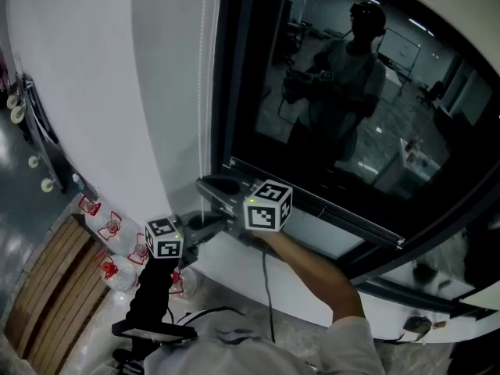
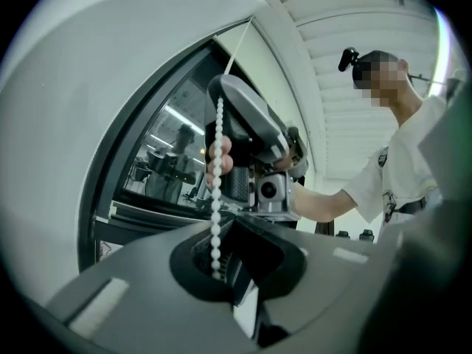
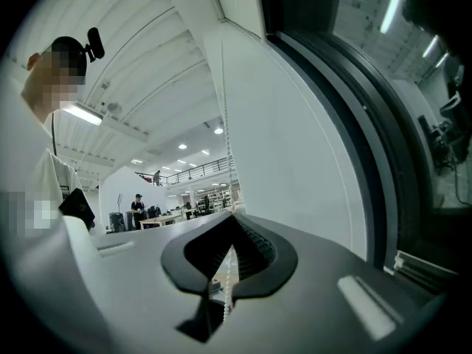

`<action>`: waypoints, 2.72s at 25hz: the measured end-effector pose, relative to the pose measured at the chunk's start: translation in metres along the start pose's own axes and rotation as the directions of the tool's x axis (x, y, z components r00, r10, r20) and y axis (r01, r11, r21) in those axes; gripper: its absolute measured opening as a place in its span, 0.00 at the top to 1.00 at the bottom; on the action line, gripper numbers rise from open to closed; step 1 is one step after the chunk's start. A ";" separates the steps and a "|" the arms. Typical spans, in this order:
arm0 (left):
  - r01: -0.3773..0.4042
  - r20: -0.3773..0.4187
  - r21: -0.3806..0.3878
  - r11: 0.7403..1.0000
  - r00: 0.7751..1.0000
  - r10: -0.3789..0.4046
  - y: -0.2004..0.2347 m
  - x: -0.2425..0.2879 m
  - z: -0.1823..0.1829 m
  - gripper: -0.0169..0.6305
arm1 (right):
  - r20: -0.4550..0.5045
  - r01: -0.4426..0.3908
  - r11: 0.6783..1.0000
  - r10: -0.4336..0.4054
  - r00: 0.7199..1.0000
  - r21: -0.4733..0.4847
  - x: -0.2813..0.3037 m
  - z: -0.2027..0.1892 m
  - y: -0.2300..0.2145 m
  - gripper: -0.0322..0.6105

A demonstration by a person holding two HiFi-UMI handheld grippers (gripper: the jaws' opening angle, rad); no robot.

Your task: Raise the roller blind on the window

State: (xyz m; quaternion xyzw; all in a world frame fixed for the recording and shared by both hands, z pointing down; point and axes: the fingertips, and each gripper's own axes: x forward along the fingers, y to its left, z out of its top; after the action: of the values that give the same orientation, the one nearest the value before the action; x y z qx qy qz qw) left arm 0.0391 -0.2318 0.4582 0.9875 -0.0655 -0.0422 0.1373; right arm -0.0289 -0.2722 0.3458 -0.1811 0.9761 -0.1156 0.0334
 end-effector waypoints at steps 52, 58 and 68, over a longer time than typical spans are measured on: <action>0.011 -0.005 -0.021 1.000 1.000 -0.011 0.002 0.007 -0.011 0.97 | 0.101 -0.093 0.990 0.104 0.989 -0.110 0.015 0.121 0.017 0.94; 0.024 -0.010 -0.021 0.999 1.000 -0.024 0.001 0.010 -0.015 0.97 | 0.056 -0.068 0.996 0.071 0.996 -0.059 0.012 0.064 0.009 0.94; 0.031 -0.019 -0.025 0.999 0.999 -0.031 -0.001 0.014 -0.017 0.97 | -0.001 -0.020 0.999 0.020 1.000 0.027 0.003 -0.002 -0.004 0.94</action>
State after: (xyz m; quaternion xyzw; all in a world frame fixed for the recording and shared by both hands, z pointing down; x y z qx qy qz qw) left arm 0.0548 -0.2280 0.4735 0.9870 -0.0484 -0.0355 0.1494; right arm -0.0302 -0.2768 0.3483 -0.1708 0.9762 -0.1286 0.0365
